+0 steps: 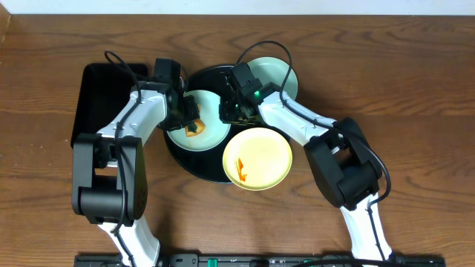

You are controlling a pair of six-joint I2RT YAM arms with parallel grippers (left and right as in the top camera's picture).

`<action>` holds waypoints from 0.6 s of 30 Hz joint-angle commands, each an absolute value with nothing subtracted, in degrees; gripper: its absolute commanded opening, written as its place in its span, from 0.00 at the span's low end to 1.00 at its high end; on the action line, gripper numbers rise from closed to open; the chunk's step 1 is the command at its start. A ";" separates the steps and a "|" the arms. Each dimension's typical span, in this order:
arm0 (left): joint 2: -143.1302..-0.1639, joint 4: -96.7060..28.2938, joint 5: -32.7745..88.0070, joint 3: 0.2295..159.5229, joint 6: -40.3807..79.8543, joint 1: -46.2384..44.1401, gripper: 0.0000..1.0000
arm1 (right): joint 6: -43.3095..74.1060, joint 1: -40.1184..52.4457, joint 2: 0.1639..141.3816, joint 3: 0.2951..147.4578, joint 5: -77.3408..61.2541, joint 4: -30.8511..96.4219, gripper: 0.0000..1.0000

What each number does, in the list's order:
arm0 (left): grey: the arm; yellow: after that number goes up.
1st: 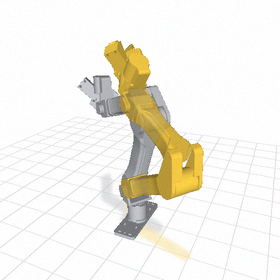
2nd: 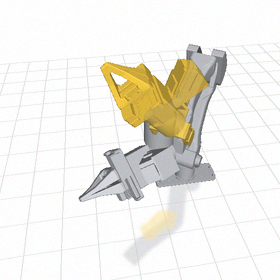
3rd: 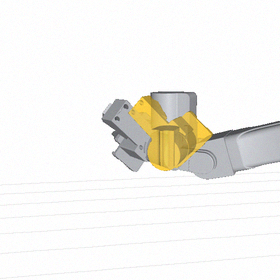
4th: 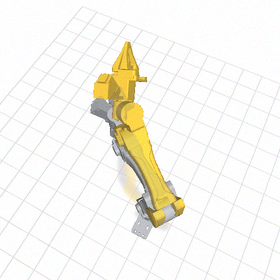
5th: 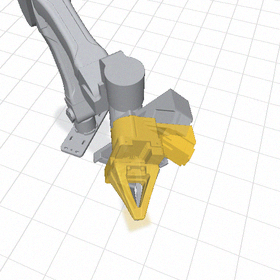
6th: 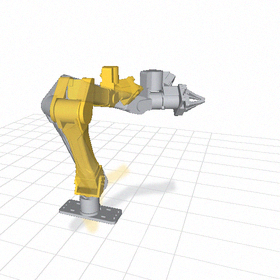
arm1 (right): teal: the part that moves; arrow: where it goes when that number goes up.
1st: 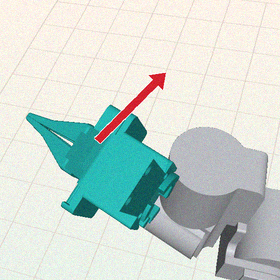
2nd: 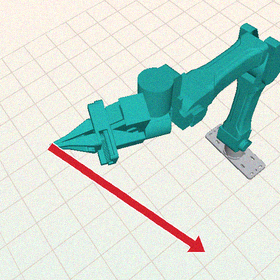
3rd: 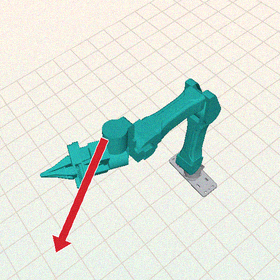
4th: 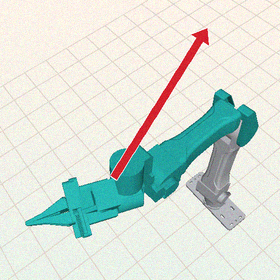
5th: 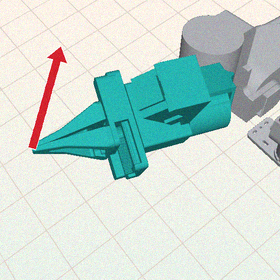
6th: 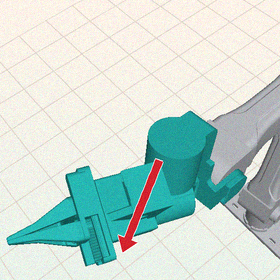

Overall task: Clean dirty plates on tray and stack at the side
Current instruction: 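Scrub the left green plate with the sponge in left gripper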

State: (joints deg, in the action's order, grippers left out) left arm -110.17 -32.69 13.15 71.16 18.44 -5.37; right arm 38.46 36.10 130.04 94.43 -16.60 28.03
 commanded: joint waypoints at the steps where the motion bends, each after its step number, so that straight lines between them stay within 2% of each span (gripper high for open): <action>1: -111.24 -32.69 11.49 70.61 19.11 -5.21 0.07 | 39.46 37.15 135.26 92.55 -18.94 29.61 0.30; 10: -111.24 -32.91 11.49 70.61 19.11 -5.21 0.07 | 40.25 37.04 135.26 92.55 -20.01 31.11 0.38; 18: -111.24 -32.84 11.46 70.61 18.98 -5.21 0.07 | 40.42 36.64 135.26 92.55 -20.03 32.14 0.54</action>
